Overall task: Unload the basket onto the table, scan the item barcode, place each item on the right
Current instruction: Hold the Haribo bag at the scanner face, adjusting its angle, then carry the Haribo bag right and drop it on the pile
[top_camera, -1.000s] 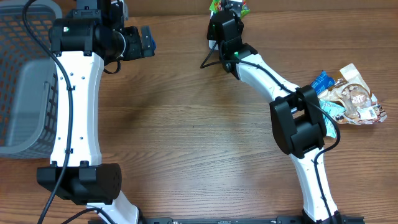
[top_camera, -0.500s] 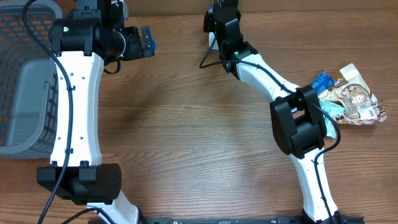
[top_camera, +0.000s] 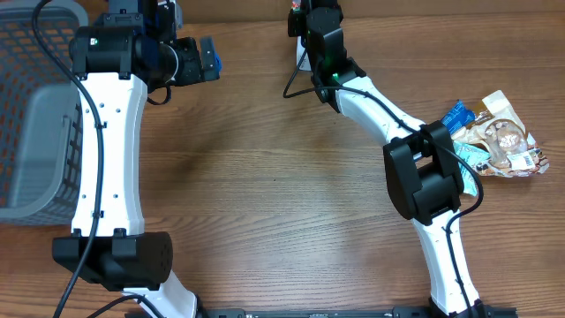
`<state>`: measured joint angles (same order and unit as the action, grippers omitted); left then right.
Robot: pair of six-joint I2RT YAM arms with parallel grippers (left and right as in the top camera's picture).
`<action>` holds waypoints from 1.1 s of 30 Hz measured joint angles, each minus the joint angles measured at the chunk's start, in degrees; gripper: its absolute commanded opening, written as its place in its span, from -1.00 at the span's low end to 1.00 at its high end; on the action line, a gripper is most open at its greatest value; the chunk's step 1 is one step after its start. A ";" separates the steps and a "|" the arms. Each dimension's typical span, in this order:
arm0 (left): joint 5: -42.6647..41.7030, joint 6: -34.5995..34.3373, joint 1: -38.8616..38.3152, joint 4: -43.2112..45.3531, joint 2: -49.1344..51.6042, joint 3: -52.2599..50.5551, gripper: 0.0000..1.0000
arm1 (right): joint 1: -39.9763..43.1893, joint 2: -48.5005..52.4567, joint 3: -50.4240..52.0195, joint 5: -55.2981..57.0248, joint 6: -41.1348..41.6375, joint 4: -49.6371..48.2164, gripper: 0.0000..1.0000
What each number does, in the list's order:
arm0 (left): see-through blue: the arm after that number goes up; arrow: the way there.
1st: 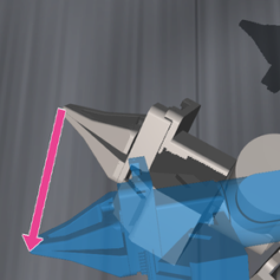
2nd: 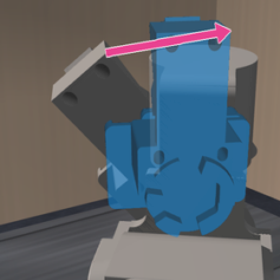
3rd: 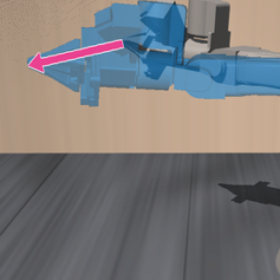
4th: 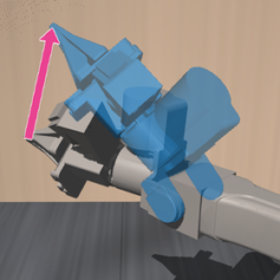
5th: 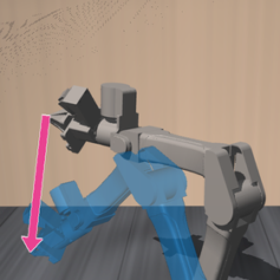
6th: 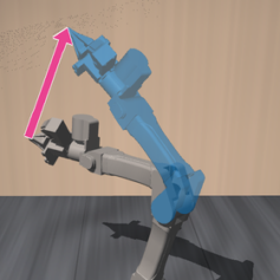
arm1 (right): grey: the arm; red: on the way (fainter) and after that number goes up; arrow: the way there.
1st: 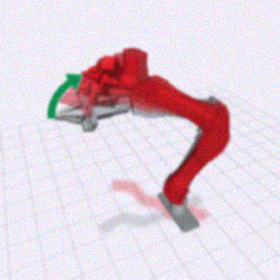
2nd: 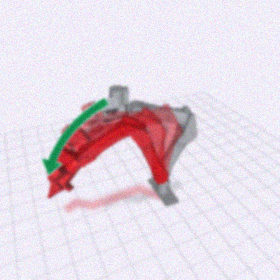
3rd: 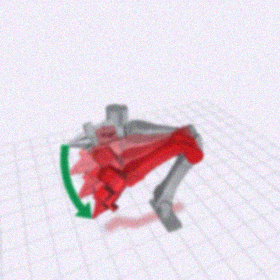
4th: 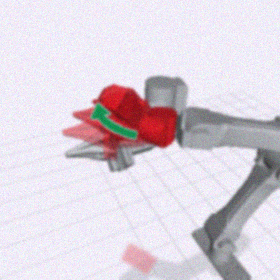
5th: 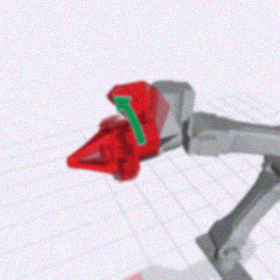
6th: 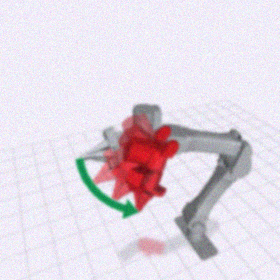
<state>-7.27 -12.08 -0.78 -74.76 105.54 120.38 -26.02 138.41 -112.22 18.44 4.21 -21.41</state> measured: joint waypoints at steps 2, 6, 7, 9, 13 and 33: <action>-0.02 0.00 0.00 -0.02 0.00 0.00 1.00 | 0.00 0.00 0.00 -0.02 -2.84 -1.88 -0.92; -0.02 0.00 0.00 0.00 0.00 0.00 0.99 | 0.00 0.00 0.00 -0.02 -7.65 -3.45 -0.92; -0.02 0.00 0.00 -0.02 0.00 0.00 1.00 | 0.00 0.00 0.00 -0.02 -8.66 -3.34 -0.92; -0.02 0.00 0.00 0.00 0.00 0.00 1.00 | 0.00 0.00 0.00 -0.04 -10.36 -2.71 -0.92; -0.02 0.00 0.00 -0.02 0.00 0.00 0.99 | 0.00 0.00 0.00 -0.04 -12.70 -1.16 -0.92; -0.02 0.00 0.00 -0.02 0.00 0.00 0.99 | -5.18 -2.40 0.04 -0.52 -14.78 30.25 -0.93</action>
<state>-7.29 -12.08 -0.78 -74.78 105.54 120.38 -31.20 136.00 -112.18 17.91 -10.57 8.84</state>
